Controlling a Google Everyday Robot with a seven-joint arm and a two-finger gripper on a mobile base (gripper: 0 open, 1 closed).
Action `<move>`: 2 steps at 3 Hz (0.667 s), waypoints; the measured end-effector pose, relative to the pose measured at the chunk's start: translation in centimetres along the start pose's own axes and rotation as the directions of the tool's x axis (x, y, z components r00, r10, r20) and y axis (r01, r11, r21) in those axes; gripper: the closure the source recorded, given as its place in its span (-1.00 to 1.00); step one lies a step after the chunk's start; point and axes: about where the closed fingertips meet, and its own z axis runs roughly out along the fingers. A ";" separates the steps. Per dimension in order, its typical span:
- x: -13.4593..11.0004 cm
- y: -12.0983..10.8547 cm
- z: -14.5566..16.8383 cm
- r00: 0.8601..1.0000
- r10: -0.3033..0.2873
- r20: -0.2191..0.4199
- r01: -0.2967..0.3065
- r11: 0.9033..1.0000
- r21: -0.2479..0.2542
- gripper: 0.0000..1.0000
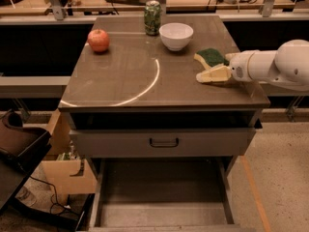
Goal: Place sponge into middle drawer
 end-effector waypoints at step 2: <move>-0.4 0.0 -0.2 1.000 0.000 0.000 0.000 1.000 0.000 0.43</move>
Offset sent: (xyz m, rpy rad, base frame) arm 0.0000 0.0002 0.0006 0.0000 0.0001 0.0004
